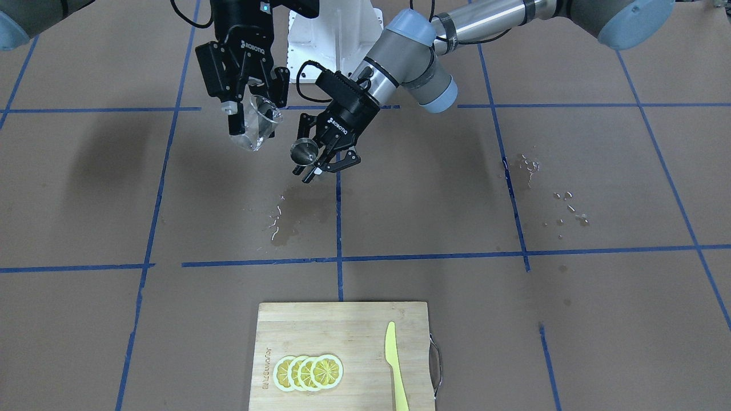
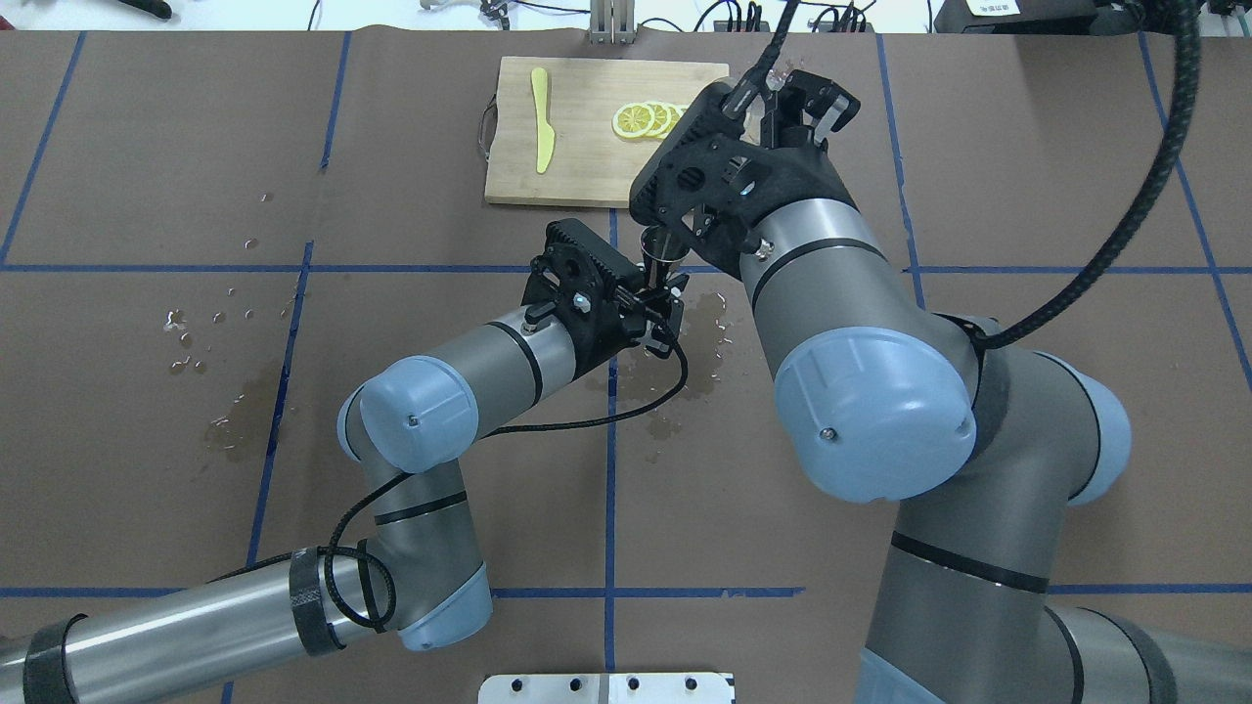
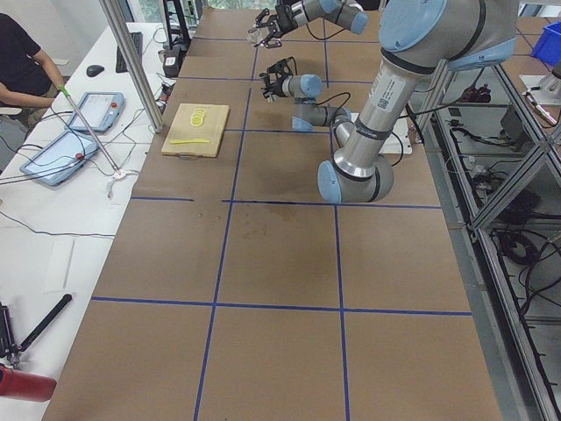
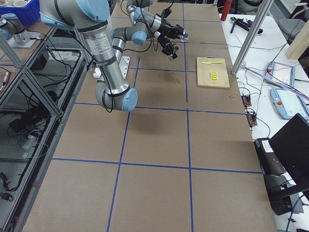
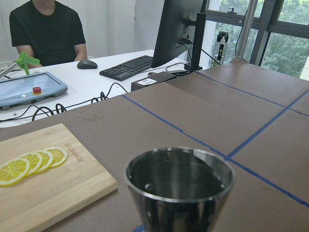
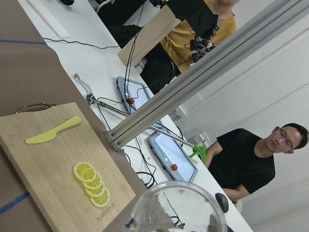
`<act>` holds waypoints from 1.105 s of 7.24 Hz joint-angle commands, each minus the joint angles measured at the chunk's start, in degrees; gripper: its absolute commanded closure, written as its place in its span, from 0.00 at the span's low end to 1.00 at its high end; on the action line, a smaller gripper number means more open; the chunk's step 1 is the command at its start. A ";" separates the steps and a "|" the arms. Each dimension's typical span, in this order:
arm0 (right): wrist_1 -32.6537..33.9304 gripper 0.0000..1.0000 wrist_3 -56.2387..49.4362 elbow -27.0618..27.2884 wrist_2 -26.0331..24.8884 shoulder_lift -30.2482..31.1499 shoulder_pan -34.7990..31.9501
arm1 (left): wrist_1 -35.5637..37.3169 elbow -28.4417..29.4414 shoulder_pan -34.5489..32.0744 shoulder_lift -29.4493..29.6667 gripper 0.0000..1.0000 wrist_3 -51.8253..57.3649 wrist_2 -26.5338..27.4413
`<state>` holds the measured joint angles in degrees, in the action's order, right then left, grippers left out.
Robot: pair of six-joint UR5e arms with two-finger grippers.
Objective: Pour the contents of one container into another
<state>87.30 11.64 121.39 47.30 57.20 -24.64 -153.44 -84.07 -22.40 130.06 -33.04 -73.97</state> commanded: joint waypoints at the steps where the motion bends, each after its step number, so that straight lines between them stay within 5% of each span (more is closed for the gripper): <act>1: -0.03 1.00 9.75 2.53 4.02 3.17 -3.21 | -0.45 -0.22 -0.80 -0.42 1.00 -2.29 0.31; 4: -8.76 1.00 25.77 4.55 6.47 11.31 -3.93 | -4.67 -2.41 -1.59 -3.67 1.00 -2.38 0.92; 8: -10.40 1.00 43.25 4.91 12.00 19.07 -4.10 | -3.79 -10.32 -2.29 -11.56 1.00 -5.11 13.21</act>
<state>76.96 49.62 126.33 57.36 73.90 -28.73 -157.36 -92.63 -24.41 121.33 -37.84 -64.04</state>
